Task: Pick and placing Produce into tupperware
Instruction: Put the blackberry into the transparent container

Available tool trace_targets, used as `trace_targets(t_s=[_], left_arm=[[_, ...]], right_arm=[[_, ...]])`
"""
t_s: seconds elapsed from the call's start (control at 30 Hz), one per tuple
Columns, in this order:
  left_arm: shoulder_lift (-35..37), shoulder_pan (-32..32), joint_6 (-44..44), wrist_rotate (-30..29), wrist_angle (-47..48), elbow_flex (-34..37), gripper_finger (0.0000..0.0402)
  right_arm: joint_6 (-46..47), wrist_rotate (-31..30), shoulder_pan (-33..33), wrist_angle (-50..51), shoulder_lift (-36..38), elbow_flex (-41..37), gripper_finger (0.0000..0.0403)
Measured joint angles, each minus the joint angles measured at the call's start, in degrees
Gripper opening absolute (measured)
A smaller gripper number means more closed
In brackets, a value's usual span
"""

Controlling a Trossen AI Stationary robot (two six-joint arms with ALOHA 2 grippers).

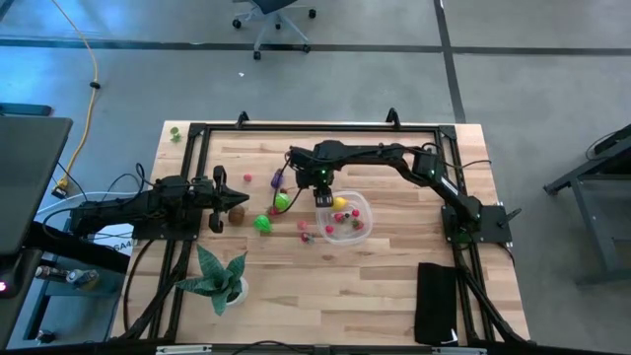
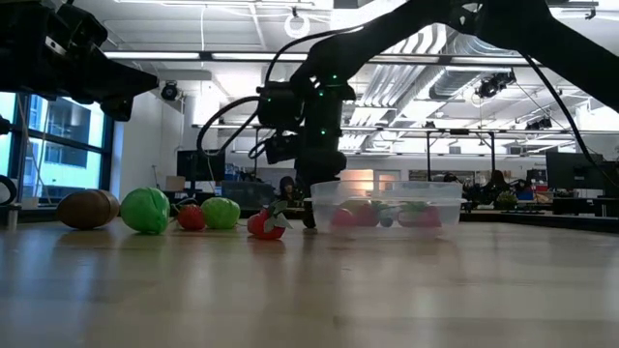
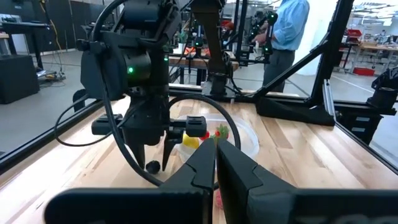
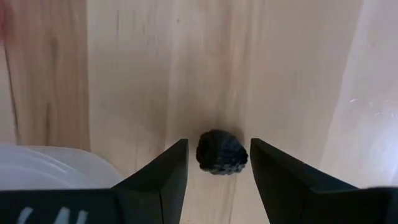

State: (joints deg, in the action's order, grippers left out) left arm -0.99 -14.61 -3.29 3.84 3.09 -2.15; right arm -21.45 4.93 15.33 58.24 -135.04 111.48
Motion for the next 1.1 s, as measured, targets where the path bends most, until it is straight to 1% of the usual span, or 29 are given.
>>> trace_targets(t_s=[0.57, 0.83, 1.1], left_arm=[[0.0, 0.0, 0.0, 0.0, 0.0, 0.0, 0.0005], [0.0, 0.0, 0.0, 0.0, 0.0, 0.0, 0.0005], [0.0, 0.0, 0.0, 0.0, 0.0, 0.0, 0.0005]], right_arm=[[0.0, 0.0, 0.0, -0.4, 0.0, 0.0, 0.0163], [0.0, 0.0, 0.0, -0.1, 0.0, 0.0, 0.0125], [0.0, -0.6, 0.0, -0.3, 0.0, 0.1, 0.0108]])
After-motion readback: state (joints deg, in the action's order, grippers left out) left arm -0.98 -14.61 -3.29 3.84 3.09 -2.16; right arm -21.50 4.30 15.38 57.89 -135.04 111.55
